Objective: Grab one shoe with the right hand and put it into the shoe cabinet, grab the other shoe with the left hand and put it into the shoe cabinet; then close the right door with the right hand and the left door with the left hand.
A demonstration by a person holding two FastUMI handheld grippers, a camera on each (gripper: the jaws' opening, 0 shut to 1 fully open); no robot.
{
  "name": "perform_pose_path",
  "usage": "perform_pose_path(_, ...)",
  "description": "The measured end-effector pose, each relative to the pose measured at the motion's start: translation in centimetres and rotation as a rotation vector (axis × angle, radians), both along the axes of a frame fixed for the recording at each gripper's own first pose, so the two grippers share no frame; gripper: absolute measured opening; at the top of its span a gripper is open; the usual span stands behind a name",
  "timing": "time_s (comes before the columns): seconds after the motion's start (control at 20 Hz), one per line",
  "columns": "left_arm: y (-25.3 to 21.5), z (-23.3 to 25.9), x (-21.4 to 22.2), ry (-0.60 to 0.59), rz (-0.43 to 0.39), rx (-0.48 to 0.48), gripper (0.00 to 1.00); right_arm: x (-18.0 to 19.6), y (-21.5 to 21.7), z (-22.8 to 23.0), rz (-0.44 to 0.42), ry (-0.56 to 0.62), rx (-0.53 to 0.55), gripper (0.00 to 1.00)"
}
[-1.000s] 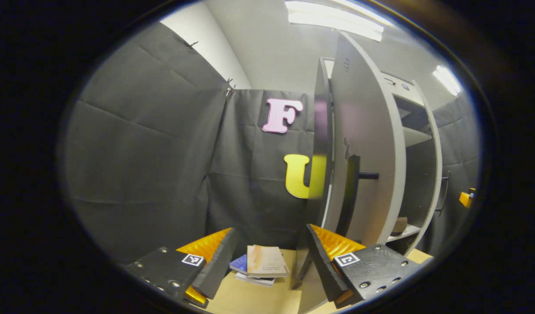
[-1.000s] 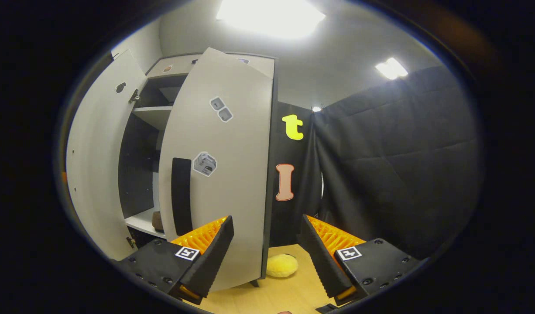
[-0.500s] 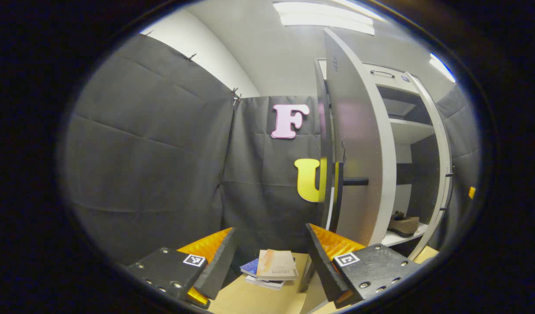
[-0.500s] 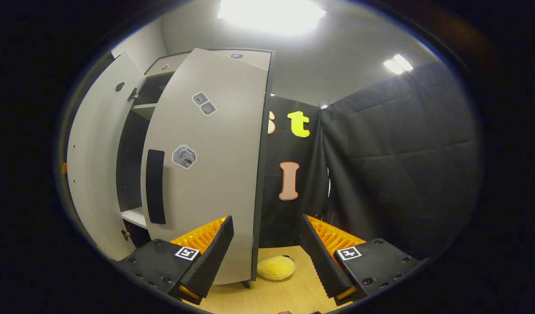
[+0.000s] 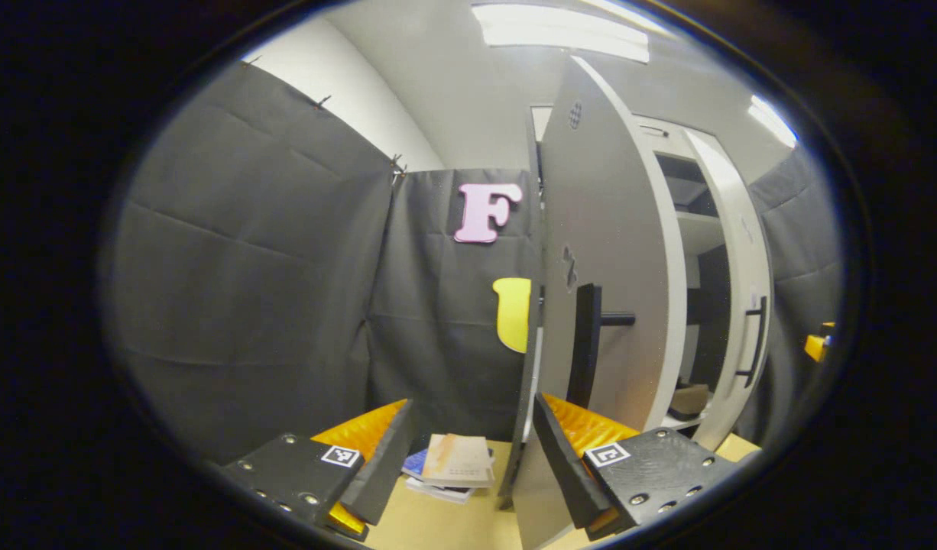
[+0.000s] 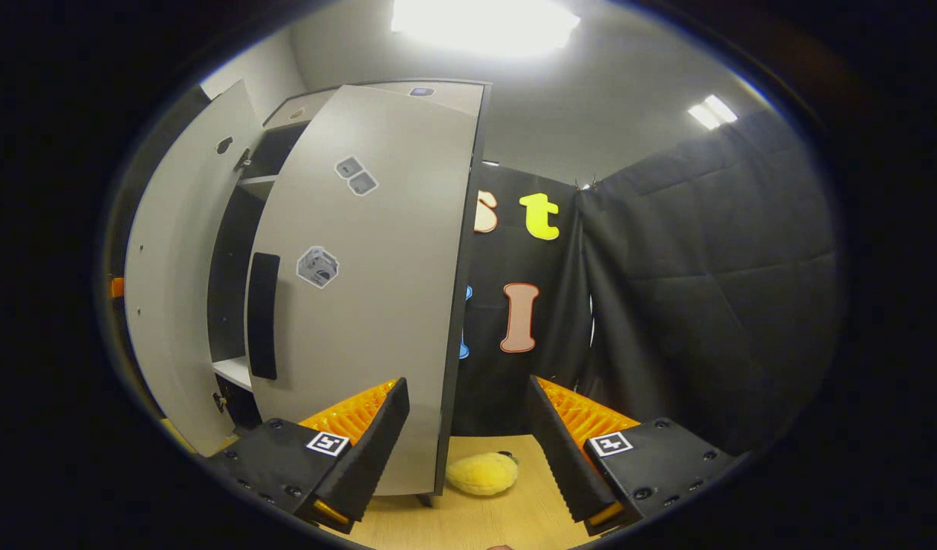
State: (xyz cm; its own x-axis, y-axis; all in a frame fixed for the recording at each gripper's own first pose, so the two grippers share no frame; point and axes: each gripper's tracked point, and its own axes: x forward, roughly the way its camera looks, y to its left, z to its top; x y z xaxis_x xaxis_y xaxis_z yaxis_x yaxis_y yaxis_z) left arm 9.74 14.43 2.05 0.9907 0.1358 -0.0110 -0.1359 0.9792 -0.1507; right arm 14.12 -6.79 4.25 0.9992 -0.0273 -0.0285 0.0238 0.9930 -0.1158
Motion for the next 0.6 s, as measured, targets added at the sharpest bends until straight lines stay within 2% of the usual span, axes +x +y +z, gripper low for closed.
perform_pose_path(0.2, -3.7, 0.3, 0.4, -0.017, -0.027, -0.015, 0.94, -0.6, -1.5, 0.0, 0.0, -0.008, -0.041, 0.98)
perform_pose_path(0.6, -12.3, 1.4, 4.1, -0.036, -0.139, -0.081, 0.94, -1.9, -5.1, -0.5, -0.021, 0.005, -0.012, 0.97)
